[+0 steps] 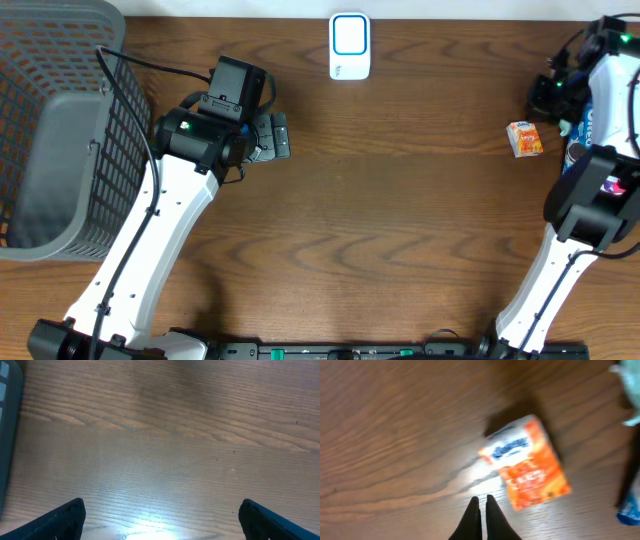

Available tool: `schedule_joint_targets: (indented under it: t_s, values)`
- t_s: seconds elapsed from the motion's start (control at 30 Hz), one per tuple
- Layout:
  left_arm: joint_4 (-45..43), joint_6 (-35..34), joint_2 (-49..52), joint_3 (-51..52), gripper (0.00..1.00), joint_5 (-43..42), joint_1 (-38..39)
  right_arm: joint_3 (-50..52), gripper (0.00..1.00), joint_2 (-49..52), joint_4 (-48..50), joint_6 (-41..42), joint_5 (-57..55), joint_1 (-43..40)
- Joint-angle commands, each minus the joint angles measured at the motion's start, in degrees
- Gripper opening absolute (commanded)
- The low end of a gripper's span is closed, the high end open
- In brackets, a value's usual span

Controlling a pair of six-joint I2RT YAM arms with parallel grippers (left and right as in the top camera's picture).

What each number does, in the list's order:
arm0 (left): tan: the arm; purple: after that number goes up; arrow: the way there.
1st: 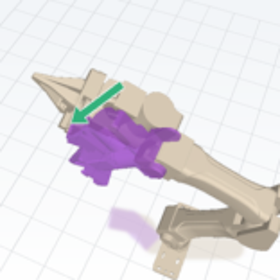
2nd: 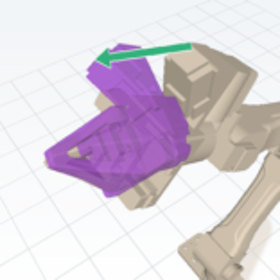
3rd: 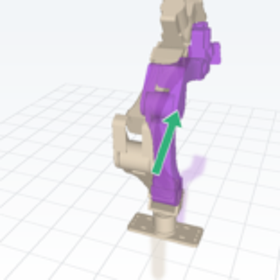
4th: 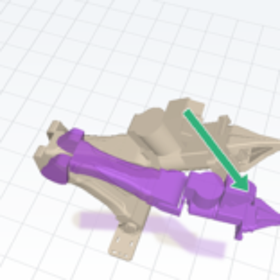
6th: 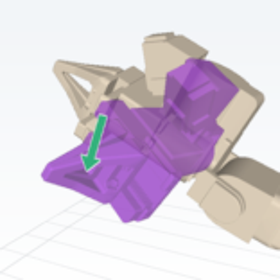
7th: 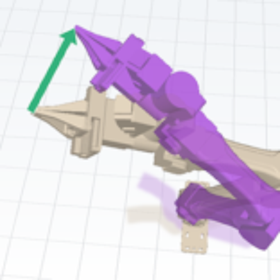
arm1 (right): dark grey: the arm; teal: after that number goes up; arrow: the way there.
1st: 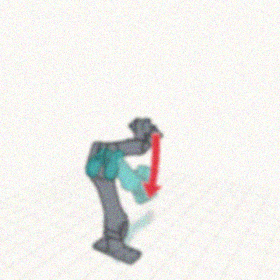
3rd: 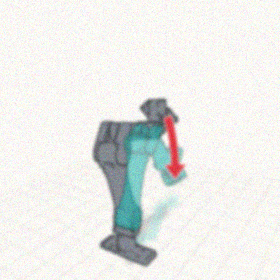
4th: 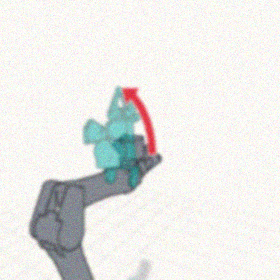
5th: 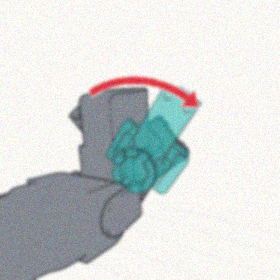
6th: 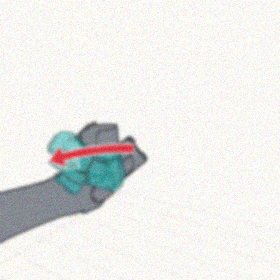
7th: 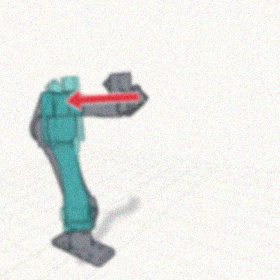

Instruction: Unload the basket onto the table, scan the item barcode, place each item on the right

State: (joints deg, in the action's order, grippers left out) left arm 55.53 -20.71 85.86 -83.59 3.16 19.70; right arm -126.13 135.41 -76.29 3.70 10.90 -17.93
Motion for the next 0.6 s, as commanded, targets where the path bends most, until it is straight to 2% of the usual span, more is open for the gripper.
schedule_joint_targets:
  t_s: [0.0, 0.13, 0.3, 0.57]
  values:
    - [0.2, 0.5, 0.3, -0.2, 0.98, 0.3, -0.1, 1.6, 0.01, -0.1, -0.4, -1.6, -4.1, 2.0]
    - [0.2, 0.5, 0.3, -0.2, 0.98, 0.3, -0.1, 6.8, 0.01, -0.1, 2.9, -0.5, -7.6, 2.6]
    - [0.2, 0.5, 0.3, -0.2, 0.98, 0.3, -0.1, 16.0, 0.01, -0.1, 12.7, -0.5, -12.5, 2.1]
    - [0.2, 0.5, 0.3, -0.2, 0.98, 0.3, -0.1, 17.7, 0.01, -0.1, 19.0, 0.0, -17.5, 0.4]
